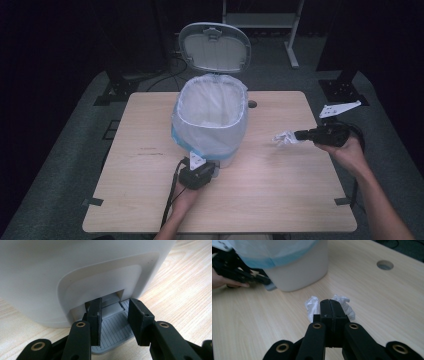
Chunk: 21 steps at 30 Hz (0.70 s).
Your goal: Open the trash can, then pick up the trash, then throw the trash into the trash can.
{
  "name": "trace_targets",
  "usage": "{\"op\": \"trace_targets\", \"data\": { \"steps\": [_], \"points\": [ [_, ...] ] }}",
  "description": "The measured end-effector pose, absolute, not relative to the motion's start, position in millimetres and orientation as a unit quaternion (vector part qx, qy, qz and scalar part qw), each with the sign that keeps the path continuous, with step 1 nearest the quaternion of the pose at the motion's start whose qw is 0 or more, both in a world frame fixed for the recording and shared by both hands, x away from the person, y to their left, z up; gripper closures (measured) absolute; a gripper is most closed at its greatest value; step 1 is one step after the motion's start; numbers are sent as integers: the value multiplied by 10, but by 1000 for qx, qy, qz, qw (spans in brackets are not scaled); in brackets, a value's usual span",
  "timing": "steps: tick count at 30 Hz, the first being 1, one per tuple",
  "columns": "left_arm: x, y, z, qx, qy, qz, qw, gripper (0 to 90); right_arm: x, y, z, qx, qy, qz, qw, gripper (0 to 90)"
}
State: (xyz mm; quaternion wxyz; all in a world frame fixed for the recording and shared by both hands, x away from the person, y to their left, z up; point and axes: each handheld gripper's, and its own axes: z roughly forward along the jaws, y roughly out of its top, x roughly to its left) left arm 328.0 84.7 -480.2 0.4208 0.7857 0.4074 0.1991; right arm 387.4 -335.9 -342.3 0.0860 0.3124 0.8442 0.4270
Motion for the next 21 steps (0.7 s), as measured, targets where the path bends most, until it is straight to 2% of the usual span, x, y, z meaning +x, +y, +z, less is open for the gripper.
{"op": "trace_targets", "data": {
  "steps": [9,21],
  "points": [
    [3279,848,-4801,786,407,199,420,641,3715,-3128,-3019,269,852,436,107,897],
    [3280,851,-4800,788,406,199,419,641,3639,-2869,-2656,235,858,444,110,898]
  ]
}}
